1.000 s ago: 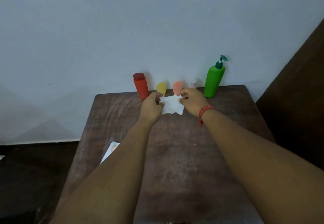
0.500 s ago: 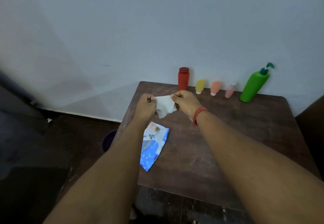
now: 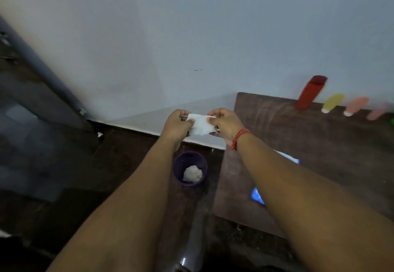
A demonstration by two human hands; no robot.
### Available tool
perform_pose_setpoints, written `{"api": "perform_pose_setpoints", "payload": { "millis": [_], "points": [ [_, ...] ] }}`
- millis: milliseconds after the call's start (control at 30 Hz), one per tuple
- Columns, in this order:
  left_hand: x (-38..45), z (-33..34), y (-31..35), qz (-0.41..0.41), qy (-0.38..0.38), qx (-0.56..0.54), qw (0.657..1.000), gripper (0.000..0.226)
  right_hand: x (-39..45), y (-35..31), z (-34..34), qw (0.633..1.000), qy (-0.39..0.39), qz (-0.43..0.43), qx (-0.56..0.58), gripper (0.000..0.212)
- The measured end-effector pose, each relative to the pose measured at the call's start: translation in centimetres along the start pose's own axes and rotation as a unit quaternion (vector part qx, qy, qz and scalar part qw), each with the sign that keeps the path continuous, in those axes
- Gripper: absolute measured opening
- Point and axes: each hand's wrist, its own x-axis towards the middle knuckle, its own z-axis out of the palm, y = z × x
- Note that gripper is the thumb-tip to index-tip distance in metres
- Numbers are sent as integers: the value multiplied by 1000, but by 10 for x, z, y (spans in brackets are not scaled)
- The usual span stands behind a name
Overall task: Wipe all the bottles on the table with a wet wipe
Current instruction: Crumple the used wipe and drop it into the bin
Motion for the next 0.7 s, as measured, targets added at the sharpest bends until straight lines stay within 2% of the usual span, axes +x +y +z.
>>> {"api": "perform_pose_setpoints", "payload": {
  "millis": [133,333,433,567,700],
  "points": [
    [31,-55,-20,-47,4,-21,999,16,16,17,62,998,61,2,32,14],
    [76,-74,-58,-100,-5,-31,994,18,57,60,89,991,120,52,26,8],
    [98,-75,-70,-111,16,-43,993,26,85,79,100,990,115,69,47,14],
    [132,-84,-88,-129,15,-29,991,29,119,95,121,989,50,99,103,28],
    [167,-93,-110,-162,-12,-2,987,35,144,126,139,991,34,127,18,40]
  ]
}}
